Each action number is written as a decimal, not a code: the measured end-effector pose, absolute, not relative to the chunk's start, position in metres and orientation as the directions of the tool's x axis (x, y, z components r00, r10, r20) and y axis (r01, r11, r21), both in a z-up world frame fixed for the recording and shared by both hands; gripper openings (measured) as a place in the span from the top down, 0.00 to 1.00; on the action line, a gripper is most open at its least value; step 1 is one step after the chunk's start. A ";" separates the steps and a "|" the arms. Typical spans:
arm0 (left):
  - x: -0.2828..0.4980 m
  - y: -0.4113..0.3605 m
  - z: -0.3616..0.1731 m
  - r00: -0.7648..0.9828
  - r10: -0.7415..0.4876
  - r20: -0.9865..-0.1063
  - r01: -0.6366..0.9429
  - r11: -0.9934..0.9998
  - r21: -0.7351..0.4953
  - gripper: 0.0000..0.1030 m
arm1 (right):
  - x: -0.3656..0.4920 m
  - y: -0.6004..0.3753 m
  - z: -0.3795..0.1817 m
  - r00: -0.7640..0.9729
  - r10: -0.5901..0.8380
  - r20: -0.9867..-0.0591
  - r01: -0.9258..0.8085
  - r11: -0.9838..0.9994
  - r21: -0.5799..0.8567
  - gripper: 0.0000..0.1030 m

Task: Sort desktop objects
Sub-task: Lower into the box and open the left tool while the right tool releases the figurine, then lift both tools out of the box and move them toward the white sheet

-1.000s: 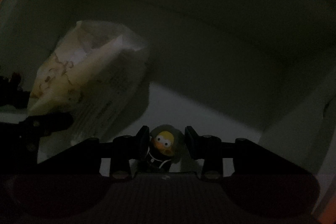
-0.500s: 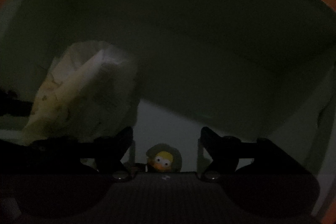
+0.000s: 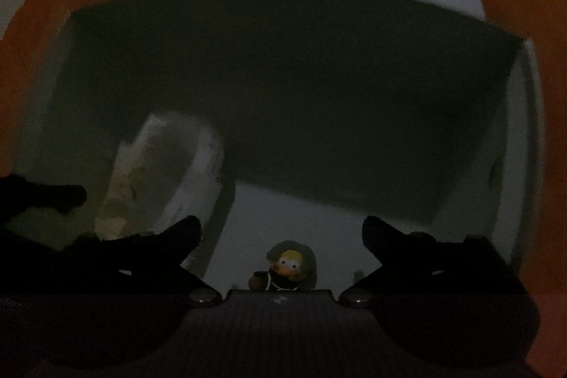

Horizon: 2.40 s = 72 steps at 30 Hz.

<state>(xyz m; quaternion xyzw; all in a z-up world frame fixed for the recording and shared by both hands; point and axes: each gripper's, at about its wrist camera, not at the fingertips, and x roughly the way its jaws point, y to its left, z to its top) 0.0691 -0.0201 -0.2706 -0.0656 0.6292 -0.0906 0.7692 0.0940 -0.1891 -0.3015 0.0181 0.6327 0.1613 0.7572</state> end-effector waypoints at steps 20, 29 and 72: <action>0.115 0.017 -0.242 0.282 -0.261 -0.923 0.079 0.965 -0.249 0.01 | 0.145 -0.217 -0.257 0.213 0.329 -0.920 -0.119 0.943 0.310 0.00; 0.141 0.021 -0.206 0.359 -0.266 -0.895 0.088 0.964 -0.251 0.01 | 0.168 -0.222 -0.209 0.295 0.330 -0.897 -0.115 0.944 0.309 0.00; 0.258 0.027 -0.183 0.411 -0.079 -0.908 -0.009 0.996 -0.090 0.00 | 0.296 -0.250 -0.175 0.507 0.168 -0.845 -0.056 0.985 0.162 0.01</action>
